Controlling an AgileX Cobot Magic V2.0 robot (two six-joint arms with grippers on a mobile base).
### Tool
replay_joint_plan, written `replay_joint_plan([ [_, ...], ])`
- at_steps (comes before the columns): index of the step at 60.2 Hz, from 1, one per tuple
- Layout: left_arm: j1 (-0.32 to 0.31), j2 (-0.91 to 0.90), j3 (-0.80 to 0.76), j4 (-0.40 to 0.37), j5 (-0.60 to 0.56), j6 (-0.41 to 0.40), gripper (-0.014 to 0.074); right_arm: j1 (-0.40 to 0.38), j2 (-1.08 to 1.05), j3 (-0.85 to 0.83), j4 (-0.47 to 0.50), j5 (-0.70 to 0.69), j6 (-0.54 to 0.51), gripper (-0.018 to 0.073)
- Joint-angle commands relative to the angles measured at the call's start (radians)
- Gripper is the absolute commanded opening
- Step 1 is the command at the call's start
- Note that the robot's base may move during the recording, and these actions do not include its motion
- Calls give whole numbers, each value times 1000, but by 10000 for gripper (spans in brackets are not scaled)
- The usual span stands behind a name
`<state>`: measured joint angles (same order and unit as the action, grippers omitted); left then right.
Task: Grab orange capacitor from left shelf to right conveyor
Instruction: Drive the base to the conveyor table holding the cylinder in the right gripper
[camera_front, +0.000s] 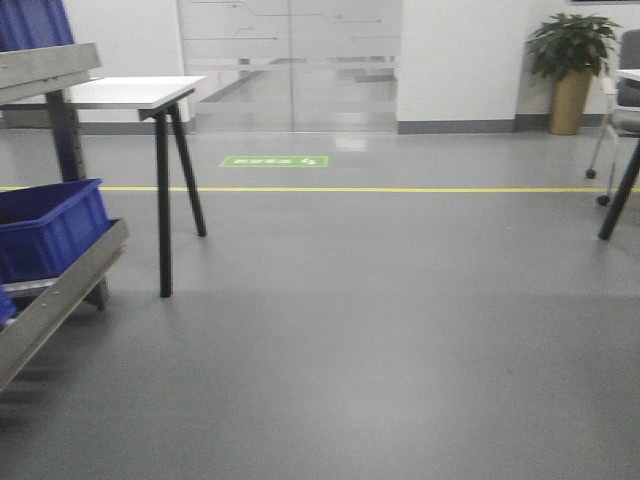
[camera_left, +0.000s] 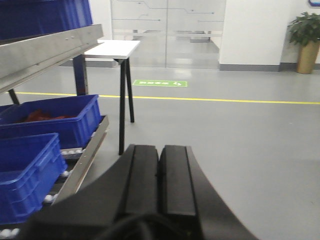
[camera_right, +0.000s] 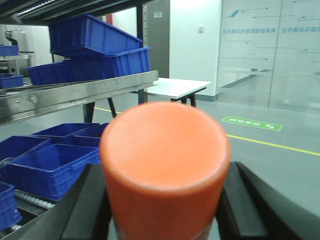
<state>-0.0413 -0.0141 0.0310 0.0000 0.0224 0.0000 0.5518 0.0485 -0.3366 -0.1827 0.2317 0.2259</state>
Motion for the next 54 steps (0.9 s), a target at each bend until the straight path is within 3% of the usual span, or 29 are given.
replay_joint_plan([
  [1,-4,-12,-6,-6,-78,0,-105,0,21,-26,-16,-97,-8,49],
  [54,-4,-12,-6,-6,-78,0,-105,0,21,-26,-16,-97,-8,49],
])
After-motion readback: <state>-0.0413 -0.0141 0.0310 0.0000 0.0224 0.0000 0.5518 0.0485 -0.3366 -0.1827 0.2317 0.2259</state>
